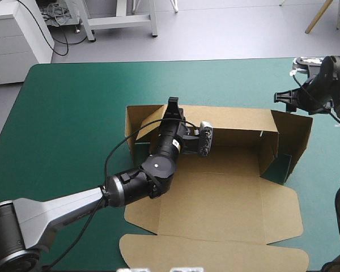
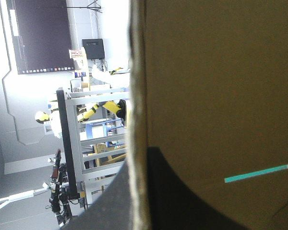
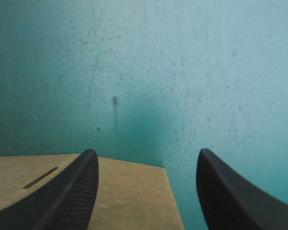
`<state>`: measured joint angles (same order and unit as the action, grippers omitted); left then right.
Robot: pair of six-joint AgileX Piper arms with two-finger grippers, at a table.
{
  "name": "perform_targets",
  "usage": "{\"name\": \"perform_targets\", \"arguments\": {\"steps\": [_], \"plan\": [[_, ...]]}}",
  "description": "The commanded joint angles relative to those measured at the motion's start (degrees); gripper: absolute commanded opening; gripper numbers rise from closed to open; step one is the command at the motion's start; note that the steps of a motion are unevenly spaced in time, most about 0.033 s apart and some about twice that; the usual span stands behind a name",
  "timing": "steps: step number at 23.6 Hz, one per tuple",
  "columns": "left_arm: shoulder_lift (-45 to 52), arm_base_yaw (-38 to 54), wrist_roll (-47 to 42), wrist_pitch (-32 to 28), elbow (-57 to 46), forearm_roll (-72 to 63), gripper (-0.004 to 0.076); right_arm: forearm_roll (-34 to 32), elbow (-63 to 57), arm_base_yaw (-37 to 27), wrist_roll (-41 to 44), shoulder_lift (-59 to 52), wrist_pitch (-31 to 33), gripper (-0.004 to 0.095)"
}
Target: Fold the box
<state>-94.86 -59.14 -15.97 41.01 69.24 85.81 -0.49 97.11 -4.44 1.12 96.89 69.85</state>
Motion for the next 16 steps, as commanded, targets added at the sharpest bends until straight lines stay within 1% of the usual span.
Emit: {"name": "perform_targets", "arguments": {"steps": [1,4,6,16], "plan": [[2.3,-0.5,-0.8,1.3,1.6,2.2,-0.001,1.3,1.7,-0.5,-1.1,-1.9,-0.9,0.0524],[2.3,-0.5,-1.4,2.2,1.6,2.2,-0.001,3.9,1.7,-0.5,-2.3,-3.6,-0.9,0.0504],[2.3,-0.5,-2.6,2.6,1.6,2.2,-0.001,3.9,1.2,-0.5,-2.3,-4.9,-0.9,0.0486],[2.3,-0.5,-3.3,2.7,1.6,2.2,-0.001,4.4,-12.1,-0.5,-4.7,-11.7,-0.9,0.0427]]}}
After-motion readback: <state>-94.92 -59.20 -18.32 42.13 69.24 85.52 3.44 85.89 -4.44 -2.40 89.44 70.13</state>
